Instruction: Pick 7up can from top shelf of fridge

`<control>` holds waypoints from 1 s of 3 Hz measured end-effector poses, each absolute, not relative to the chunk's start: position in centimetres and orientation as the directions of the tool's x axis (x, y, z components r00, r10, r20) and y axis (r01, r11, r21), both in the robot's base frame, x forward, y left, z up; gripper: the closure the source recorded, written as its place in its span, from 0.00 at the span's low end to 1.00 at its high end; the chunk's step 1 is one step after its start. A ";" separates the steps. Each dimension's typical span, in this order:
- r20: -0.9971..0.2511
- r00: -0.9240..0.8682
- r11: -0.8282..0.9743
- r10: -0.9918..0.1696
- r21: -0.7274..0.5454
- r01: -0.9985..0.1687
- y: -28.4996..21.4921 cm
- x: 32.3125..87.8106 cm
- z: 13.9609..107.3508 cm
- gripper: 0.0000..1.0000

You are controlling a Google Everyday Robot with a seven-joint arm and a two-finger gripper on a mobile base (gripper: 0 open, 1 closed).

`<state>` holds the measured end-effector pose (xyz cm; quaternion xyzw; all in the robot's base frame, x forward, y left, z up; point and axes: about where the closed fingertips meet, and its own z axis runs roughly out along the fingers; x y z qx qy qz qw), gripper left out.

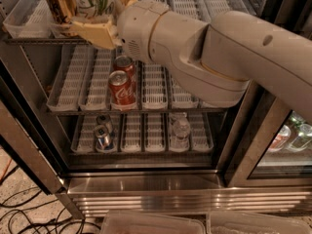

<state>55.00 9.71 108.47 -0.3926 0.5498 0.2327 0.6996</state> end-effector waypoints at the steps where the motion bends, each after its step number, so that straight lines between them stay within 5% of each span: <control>1: -0.954 0.263 0.560 -0.146 -0.299 -0.773 9.3 53.6 106.9 1.00; 3: -0.942 0.217 0.485 -0.255 -0.319 -0.814 7.5 50.1 103.7 1.00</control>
Offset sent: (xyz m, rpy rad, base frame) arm -0.0376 -0.0302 -0.0493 -0.1496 0.0932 0.0326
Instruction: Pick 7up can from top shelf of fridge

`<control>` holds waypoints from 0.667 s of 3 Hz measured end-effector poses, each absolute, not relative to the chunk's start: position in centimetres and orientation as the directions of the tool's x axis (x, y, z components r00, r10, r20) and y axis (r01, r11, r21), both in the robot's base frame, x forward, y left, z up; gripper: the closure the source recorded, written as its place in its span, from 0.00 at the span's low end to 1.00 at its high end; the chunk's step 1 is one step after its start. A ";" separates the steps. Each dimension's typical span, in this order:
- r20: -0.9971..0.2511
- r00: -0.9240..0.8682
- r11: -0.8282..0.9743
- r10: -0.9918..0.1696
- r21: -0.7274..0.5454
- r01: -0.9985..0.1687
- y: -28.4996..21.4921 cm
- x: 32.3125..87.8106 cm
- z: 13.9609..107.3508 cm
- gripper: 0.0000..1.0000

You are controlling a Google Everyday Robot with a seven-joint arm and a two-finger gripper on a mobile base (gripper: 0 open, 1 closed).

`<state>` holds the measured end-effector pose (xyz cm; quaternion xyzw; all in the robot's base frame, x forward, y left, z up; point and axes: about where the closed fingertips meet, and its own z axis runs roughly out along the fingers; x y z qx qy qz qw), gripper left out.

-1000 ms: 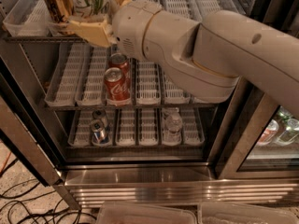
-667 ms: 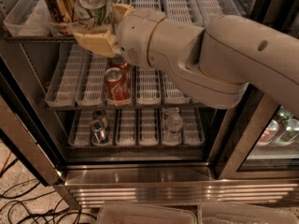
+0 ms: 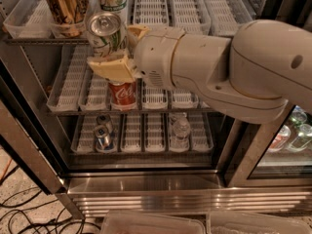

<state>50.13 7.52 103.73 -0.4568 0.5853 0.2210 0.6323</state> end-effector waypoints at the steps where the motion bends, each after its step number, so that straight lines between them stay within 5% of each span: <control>1: -0.937 0.180 0.437 -0.300 -0.303 -0.847 7.0 48.9 102.3 1.00; 2: -0.935 0.121 0.385 -0.333 -0.252 -0.888 6.7 47.5 100.5 1.00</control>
Offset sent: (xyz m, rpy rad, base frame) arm -0.0409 -0.0168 -0.0586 -0.1425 0.2468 0.1401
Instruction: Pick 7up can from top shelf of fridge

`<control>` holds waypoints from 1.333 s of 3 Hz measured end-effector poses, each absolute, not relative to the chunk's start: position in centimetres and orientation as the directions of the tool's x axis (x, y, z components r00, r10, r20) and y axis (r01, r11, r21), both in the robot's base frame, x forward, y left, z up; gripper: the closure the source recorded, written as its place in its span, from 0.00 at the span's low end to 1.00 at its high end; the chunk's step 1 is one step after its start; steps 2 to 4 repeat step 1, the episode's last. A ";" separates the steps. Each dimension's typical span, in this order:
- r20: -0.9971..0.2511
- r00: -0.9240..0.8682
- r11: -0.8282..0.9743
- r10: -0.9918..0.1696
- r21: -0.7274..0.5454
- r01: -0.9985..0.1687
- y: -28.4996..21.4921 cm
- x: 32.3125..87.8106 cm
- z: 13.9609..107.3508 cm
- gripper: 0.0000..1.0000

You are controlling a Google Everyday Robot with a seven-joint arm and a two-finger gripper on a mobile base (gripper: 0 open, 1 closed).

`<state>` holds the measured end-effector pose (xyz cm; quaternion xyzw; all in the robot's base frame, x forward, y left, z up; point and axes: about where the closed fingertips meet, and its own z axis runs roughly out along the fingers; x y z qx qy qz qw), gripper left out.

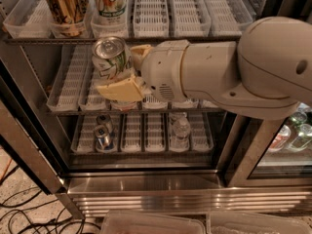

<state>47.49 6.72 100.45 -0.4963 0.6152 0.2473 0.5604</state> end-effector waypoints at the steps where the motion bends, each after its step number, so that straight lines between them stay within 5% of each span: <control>1: -0.935 0.117 0.382 -0.333 -0.248 -0.890 6.9 47.2 100.6 1.00; 4: -0.935 0.117 0.382 -0.333 -0.248 -0.890 6.9 47.2 100.6 1.00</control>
Offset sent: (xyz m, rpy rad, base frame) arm 0.0000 0.0000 0.0000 0.0000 0.0000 0.0000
